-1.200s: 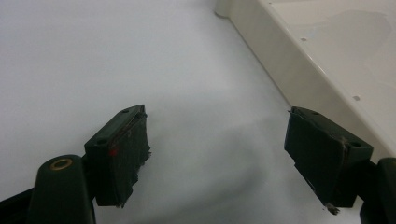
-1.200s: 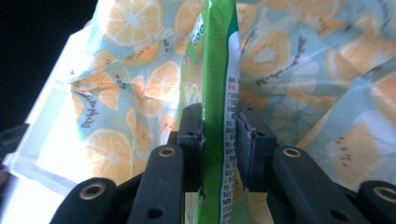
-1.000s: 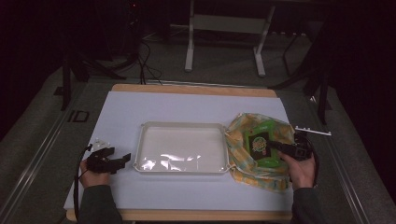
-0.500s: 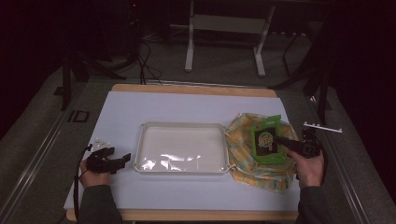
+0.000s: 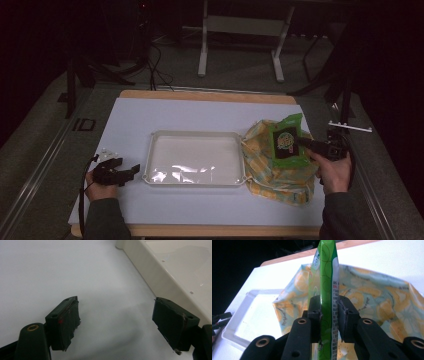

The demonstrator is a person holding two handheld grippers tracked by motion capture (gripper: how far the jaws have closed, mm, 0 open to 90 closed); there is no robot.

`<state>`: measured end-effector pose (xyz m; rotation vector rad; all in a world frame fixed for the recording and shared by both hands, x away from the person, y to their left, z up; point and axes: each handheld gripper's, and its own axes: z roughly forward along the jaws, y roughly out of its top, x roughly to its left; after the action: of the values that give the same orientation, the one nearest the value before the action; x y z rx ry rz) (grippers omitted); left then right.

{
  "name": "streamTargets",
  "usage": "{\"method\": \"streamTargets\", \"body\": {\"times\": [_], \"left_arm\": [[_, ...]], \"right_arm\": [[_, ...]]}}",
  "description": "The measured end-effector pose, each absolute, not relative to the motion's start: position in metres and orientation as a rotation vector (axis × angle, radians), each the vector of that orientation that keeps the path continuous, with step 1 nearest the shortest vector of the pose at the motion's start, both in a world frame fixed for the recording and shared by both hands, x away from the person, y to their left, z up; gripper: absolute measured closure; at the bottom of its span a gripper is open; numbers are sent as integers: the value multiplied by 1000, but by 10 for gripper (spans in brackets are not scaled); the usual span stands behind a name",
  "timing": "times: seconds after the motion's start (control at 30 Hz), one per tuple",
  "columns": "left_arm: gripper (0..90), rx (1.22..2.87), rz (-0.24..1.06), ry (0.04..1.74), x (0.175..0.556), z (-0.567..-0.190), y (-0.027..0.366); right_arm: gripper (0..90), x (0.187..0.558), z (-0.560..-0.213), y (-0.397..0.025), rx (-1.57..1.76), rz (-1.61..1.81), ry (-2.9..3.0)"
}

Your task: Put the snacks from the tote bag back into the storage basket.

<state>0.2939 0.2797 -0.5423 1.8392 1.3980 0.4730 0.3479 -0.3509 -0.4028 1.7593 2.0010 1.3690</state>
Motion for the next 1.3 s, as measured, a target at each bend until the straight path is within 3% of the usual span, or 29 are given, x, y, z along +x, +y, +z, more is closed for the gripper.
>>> {"method": "streamTargets", "body": {"times": [1.3], "left_arm": [[219,1835,478,1399,294,-542,279]], "right_arm": [[742,376,-365,-292,1673,1587,2007]]}}
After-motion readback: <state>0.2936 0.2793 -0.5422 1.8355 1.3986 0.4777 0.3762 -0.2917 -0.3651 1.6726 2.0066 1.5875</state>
